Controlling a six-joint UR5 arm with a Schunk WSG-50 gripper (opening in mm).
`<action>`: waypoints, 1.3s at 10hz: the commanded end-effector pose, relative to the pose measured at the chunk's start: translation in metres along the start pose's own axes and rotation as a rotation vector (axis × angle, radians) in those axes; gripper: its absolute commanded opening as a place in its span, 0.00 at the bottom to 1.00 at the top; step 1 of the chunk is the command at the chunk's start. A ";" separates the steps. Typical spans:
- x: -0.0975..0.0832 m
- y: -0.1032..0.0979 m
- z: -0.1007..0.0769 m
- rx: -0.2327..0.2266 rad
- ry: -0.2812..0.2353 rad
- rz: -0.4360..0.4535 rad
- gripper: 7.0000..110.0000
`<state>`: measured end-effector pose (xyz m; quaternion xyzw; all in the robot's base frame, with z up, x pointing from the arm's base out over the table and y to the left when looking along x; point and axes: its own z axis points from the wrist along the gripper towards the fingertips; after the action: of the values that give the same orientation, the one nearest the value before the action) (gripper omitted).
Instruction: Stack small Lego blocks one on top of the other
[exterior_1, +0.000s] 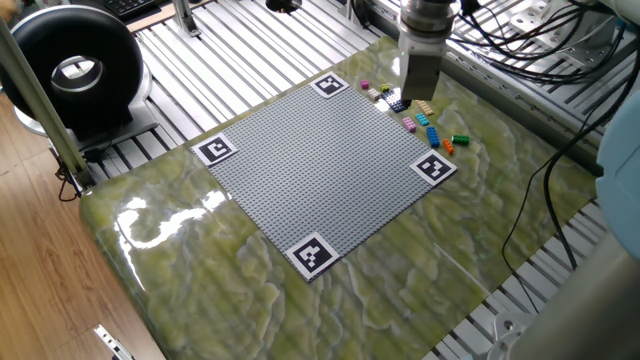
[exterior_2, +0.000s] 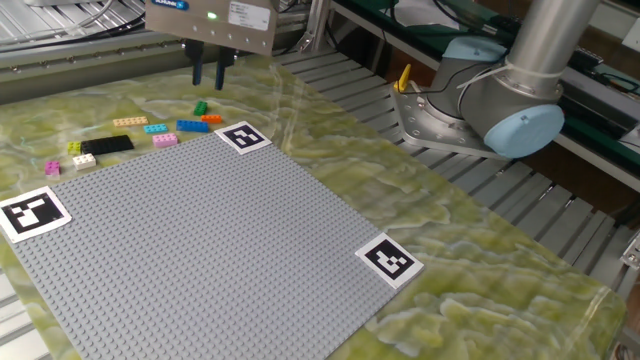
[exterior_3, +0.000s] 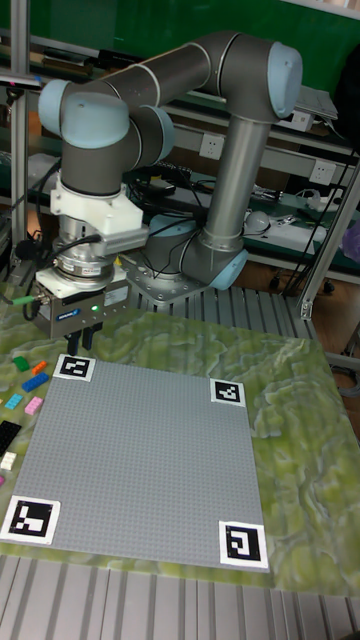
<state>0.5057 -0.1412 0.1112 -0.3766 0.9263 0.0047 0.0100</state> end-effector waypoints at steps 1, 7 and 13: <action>0.006 0.001 -0.001 -0.016 0.014 0.060 0.36; -0.006 -0.016 -0.001 0.052 -0.037 -0.024 0.15; -0.007 -0.007 -0.001 0.015 -0.042 -0.053 0.36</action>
<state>0.5197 -0.1453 0.1112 -0.4042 0.9140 -0.0076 0.0352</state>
